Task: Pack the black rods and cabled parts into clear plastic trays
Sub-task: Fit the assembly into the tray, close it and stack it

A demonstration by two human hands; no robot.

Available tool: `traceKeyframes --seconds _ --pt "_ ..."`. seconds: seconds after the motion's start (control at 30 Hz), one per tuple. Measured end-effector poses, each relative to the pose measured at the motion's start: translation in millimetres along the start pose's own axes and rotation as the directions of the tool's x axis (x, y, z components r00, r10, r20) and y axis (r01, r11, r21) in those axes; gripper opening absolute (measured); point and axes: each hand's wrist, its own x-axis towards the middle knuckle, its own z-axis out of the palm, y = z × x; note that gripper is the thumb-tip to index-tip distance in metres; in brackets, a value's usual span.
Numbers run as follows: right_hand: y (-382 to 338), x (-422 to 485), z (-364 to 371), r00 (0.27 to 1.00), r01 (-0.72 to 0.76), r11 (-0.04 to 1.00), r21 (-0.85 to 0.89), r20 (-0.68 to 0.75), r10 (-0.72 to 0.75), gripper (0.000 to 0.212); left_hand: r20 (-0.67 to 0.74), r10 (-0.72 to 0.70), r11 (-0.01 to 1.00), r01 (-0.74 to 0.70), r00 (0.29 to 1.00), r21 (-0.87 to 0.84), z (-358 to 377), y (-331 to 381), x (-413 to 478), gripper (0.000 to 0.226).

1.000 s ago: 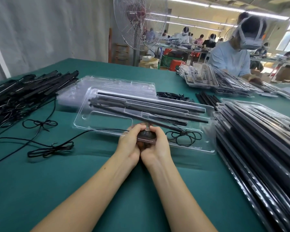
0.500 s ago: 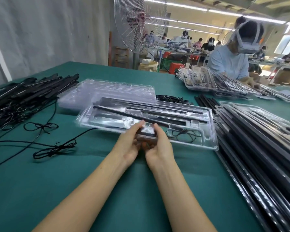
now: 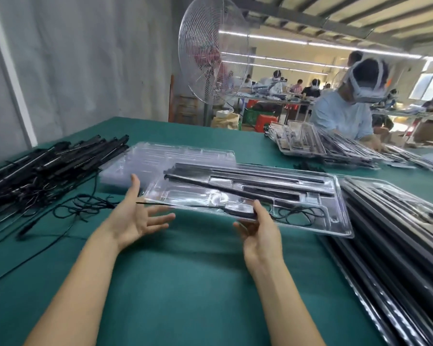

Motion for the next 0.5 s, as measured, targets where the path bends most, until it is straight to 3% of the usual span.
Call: traceKeyframes --seconds 0.07,0.23,0.3,0.4,0.47,0.5 --pt "-2.4 1.5 -2.6 0.999 0.013 0.999 -0.045 -0.031 -0.014 0.015 -0.006 -0.025 0.97 0.025 1.0 0.242 -11.3 6.3 -6.9 0.099" --pt "-7.7 1.0 -6.8 0.999 0.046 0.996 -0.08 -0.021 -0.048 0.021 -0.071 -0.107 0.886 0.128 0.992 0.445 -33.1 22.3 -15.7 0.108" --pt "-9.1 0.4 -6.5 0.998 0.07 0.994 -0.088 0.008 -0.07 0.033 -0.122 -0.115 0.924 0.151 0.986 0.351 -30.5 23.5 -16.2 0.085" --pt "-9.2 -1.5 -5.5 0.998 0.067 0.991 -0.112 0.006 -0.067 0.034 -0.12 -0.148 0.988 0.153 0.982 0.03 -22.0 20.5 -12.1 0.05" --pt "-8.6 -1.8 -5.1 0.998 0.048 0.992 -0.117 -0.028 -0.052 0.021 -0.043 -0.146 0.962 0.132 0.988 -0.238 -15.5 16.3 -7.1 0.049" --pt "-8.5 -1.0 -5.7 0.998 0.041 0.992 -0.117 -0.05 -0.047 0.017 -0.016 -0.132 0.939 0.12 0.991 -0.323 -14.2 15.7 -5.4 0.062"
